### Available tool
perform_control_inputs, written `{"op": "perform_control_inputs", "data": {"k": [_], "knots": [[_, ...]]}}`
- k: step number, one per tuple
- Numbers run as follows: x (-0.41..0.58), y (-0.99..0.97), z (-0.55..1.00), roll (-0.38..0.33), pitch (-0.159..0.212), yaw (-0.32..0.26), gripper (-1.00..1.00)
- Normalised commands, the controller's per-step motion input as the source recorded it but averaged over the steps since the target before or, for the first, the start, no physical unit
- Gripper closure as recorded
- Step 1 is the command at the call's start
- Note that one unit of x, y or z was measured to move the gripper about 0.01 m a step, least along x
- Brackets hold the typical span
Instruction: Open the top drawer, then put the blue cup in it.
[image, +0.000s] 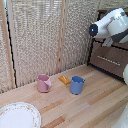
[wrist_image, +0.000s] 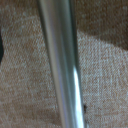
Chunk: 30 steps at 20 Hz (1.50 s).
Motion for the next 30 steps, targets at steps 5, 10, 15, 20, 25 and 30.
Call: {"op": "perform_control_inputs", "data": {"k": [5, 10, 15, 20, 25, 30], "knots": [[0.103, -0.02, 0.01, 0.064, 0.025, -0.358, 1.00], [0.049, -0.13, 0.00, 0.186, 0.168, -0.251, 1.00], [0.061, -0.48, 0.02, 0.202, 0.084, 0.045, 1.00], [0.000, -0.03, 0.02, 0.002, 0.007, 0.372, 1.00], [0.318, 0.36, -0.27, 0.000, 0.003, 0.265, 1.00], [0.401, 0.69, -0.35, 0.008, 0.000, 0.142, 1.00]]}}
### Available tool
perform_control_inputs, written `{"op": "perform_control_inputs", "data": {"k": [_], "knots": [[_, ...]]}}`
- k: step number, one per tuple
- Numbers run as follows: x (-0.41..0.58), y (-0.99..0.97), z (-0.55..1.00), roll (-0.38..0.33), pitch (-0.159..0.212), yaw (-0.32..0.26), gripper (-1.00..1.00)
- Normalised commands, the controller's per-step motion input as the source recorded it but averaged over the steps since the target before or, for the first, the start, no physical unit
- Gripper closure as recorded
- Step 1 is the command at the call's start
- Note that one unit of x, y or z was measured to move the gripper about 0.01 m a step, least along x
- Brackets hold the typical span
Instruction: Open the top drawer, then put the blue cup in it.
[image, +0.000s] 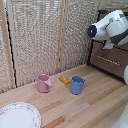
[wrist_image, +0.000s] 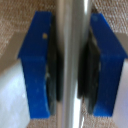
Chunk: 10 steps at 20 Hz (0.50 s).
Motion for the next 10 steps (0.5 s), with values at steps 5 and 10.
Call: {"op": "perform_control_inputs", "data": {"k": [5, 10], "knots": [[0.481, 0.79, -0.29, 0.000, -0.016, 0.086, 1.00], [0.382, 0.89, -0.11, 0.000, -0.031, 0.019, 1.00]]}}
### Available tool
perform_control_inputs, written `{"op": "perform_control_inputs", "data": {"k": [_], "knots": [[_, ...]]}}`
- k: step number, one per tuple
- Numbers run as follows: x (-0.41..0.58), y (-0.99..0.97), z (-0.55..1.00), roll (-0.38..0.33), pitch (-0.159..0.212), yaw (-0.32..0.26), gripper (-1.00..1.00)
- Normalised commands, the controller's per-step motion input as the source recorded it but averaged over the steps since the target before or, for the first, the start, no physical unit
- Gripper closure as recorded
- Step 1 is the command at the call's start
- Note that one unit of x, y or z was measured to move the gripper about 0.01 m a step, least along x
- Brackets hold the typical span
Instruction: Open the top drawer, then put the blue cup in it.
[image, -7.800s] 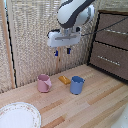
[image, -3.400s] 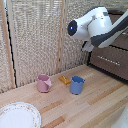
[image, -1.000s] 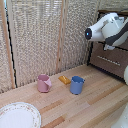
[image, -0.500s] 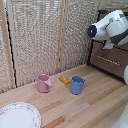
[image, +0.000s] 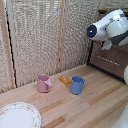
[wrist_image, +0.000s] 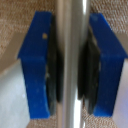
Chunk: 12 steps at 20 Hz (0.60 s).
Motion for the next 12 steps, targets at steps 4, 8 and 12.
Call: {"op": "perform_control_inputs", "data": {"k": [4, 8, 12], "knots": [[0.150, 0.98, -0.07, 0.000, -0.003, 0.003, 1.00], [0.018, 1.00, -0.08, 0.000, -0.009, 0.000, 1.00], [0.103, 0.51, -0.04, -0.001, 0.001, 0.047, 1.00]]}}
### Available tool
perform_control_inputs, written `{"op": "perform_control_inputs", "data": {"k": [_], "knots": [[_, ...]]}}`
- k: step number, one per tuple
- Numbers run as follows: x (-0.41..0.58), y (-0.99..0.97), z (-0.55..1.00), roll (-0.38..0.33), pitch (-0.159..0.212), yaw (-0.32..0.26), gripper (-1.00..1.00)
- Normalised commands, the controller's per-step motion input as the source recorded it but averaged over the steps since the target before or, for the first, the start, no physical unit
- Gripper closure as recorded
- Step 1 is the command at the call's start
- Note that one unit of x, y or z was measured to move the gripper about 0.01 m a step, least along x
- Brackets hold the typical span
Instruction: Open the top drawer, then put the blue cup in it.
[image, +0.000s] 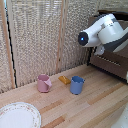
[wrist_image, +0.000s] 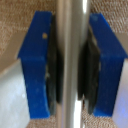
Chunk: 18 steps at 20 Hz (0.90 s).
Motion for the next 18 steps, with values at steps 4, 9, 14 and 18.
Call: {"op": "perform_control_inputs", "data": {"k": [4, 9, 14, 18], "knots": [[0.094, 0.13, -0.05, 0.015, 0.000, -0.009, -1.00], [-0.066, 0.07, 0.21, 0.027, -0.082, -0.051, -1.00], [-0.244, 0.04, 0.44, 0.206, -0.115, -0.189, -1.00], [-0.020, 0.26, 0.25, 0.272, -0.019, -0.217, -1.00]]}}
